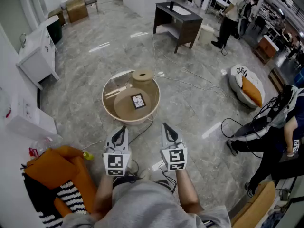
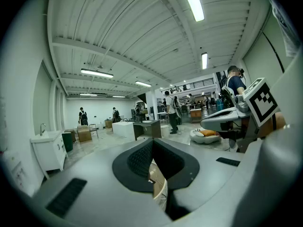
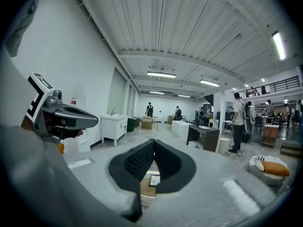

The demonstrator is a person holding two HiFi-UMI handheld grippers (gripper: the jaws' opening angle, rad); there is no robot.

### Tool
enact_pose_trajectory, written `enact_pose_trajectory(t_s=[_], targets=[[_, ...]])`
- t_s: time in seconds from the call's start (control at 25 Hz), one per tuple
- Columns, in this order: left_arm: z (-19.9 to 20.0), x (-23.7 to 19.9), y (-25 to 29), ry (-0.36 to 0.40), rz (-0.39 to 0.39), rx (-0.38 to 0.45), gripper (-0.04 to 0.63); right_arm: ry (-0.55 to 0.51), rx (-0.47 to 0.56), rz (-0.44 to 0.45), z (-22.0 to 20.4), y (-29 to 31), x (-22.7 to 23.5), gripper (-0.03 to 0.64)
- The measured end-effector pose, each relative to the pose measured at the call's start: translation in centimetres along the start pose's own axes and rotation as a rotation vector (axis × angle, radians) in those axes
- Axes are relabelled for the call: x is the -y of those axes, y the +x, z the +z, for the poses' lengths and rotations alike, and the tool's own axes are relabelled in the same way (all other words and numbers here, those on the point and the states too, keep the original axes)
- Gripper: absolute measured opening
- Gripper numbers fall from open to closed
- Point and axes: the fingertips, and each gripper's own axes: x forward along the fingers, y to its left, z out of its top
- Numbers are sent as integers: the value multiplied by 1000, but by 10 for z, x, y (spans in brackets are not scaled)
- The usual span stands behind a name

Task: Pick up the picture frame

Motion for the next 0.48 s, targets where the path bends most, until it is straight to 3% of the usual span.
enact_pose_trajectory(t_s=[0.48], targets=[[-3,12,-2,-15,-6,-2,17,29,9,6,-2,-6,3,0]])
